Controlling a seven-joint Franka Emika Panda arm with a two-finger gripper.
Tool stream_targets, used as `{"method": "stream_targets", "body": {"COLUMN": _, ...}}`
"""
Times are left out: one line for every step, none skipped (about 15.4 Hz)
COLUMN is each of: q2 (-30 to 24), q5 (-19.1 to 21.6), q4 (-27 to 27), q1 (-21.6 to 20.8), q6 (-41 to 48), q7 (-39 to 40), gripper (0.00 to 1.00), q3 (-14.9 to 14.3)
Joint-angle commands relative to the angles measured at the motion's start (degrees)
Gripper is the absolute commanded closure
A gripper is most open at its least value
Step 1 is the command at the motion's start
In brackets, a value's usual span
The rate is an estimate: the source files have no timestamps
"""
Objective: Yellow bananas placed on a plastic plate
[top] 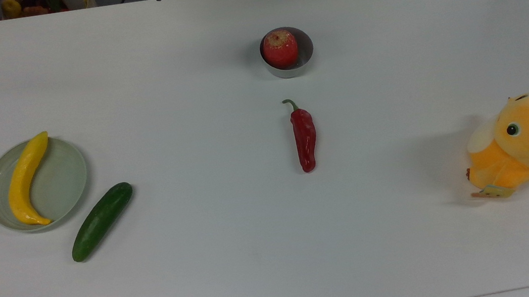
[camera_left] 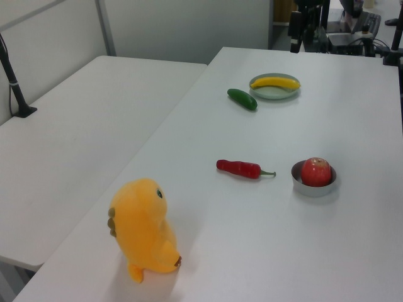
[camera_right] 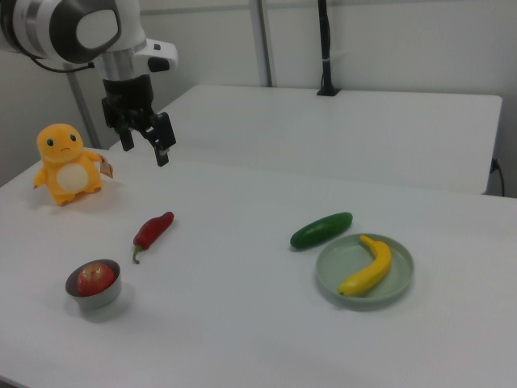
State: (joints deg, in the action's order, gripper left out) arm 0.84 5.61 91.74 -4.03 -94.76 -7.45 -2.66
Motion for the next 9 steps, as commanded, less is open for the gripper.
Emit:
{"method": "stream_targets", "body": {"q2": -0.4, "q5": 0.2, "q4": 1.6, "q1": -0.4, "q6": -5.0, "q7": 8.1, "gripper": 0.00, "q3": -0.6}}
{"method": "stream_targets", "body": {"q2": -0.7, "q5": -0.2, "q4": 2.6, "q1": -0.2, "q6": -6.7, "q7": 8.4, "gripper": 0.00, "q3": -0.8}}
{"method": "stream_targets", "body": {"q2": -0.7, "q5": -0.4, "q4": 2.7, "q1": -0.3, "q6": -7.5, "q7": 8.7, "gripper": 0.00, "q3": -0.9}}
{"method": "stream_targets", "body": {"q2": -0.6, "q5": -0.7, "q4": 2.6, "q1": -0.3, "q6": -7.5, "q7": 9.0, "gripper": 0.00, "q3": -0.9}}
{"method": "stream_targets", "body": {"q2": -0.7, "q5": -0.7, "q4": 2.6, "q1": -0.4, "q6": -7.1, "q7": 9.5, "gripper": 0.00, "q3": -0.9}}
{"method": "stream_targets", "body": {"q2": -0.7, "q5": -0.7, "q4": 2.7, "q1": -0.5, "q6": -6.9, "q7": 10.2, "gripper": 0.00, "q3": -0.8}}
{"method": "stream_targets", "body": {"q2": -0.7, "q5": -0.7, "q4": 2.8, "q1": -0.6, "q6": -7.0, "q7": 10.4, "gripper": 0.00, "q3": -0.8}}
{"method": "stream_targets", "body": {"q2": -0.7, "q5": -0.7, "q4": 2.7, "q1": -0.5, "q6": -7.0, "q7": 10.2, "gripper": 0.00, "q3": -0.8}}
{"method": "stream_targets", "body": {"q2": -0.7, "q5": -0.7, "q4": 2.7, "q1": -0.5, "q6": -7.0, "q7": 10.1, "gripper": 0.00, "q3": -0.8}}
